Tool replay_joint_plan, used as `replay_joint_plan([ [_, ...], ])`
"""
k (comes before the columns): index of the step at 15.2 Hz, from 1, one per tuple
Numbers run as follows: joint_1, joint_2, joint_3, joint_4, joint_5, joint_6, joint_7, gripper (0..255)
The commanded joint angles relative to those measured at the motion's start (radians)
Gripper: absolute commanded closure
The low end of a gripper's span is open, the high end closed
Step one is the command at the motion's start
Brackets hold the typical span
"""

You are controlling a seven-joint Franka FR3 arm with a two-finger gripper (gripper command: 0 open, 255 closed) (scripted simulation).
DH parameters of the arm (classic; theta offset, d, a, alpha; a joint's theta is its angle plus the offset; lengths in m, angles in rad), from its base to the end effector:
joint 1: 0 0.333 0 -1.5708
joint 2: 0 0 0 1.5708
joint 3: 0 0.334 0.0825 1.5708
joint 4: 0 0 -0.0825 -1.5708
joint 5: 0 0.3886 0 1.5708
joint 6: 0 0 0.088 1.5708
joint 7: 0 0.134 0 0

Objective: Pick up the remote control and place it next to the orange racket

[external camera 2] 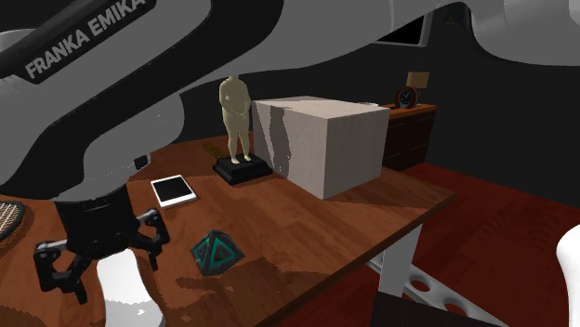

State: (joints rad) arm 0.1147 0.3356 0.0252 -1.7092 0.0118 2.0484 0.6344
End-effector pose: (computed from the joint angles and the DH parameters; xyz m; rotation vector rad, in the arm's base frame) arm 0.6534 0.0916 0.3836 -3.0252 0.7746 0.0057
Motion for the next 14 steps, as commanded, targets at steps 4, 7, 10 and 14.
replay_joint_plan([
  [4,-0.001,-0.020,0.000,0.040,0.000,-0.060,0.000,0],
  [7,-0.001,-0.034,0.000,0.080,0.000,-0.114,0.000,0],
  [10,-0.001,-0.034,0.000,0.080,0.000,-0.114,0.000,0],
  [14,-0.001,-0.034,0.000,0.080,0.000,-0.114,0.000,0],
])
